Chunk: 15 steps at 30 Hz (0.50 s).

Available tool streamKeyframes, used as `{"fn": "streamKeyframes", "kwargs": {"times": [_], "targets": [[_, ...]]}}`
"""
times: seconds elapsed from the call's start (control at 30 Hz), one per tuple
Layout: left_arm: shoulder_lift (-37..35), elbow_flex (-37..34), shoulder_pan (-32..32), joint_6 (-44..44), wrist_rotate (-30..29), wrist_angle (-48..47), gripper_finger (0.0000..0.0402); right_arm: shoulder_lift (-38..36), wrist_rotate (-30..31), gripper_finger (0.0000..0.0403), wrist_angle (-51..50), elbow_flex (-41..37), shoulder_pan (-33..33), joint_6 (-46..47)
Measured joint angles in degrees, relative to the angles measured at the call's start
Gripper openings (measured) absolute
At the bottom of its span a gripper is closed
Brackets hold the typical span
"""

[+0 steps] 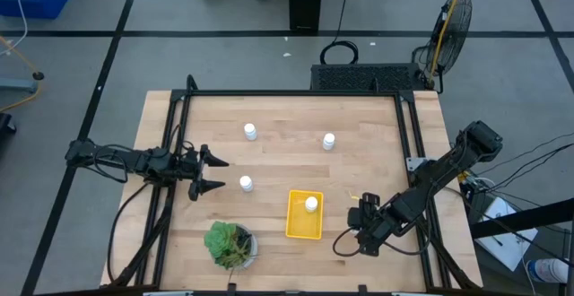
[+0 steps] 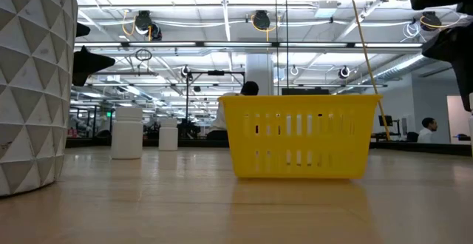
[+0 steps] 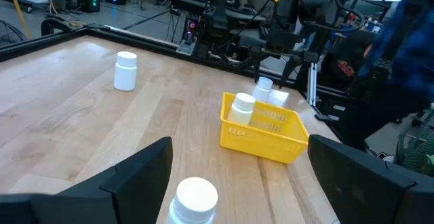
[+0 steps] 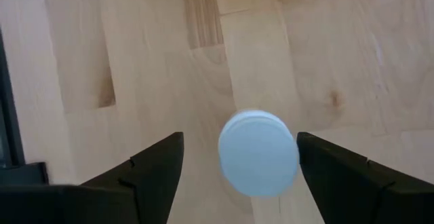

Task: Pick and place pill bottles into a basket
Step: Put the white pill bottle into the yellow bin

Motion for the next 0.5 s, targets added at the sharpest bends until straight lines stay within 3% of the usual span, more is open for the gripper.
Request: {"fn": "streamKeyframes", "kwargs": {"times": [0.33,0.5], "targets": [[0.0,0.0,0.0,-0.8,0.0,0.0,0.0347,0.0,0.1,0.0257,0.1,-1.1,0.0,0.4],[0.0,0.0,0.0,-0.8,0.0,0.0,0.0347,0.0,0.0,0.0226,0.1,-1.1,0.0,0.4]]}}
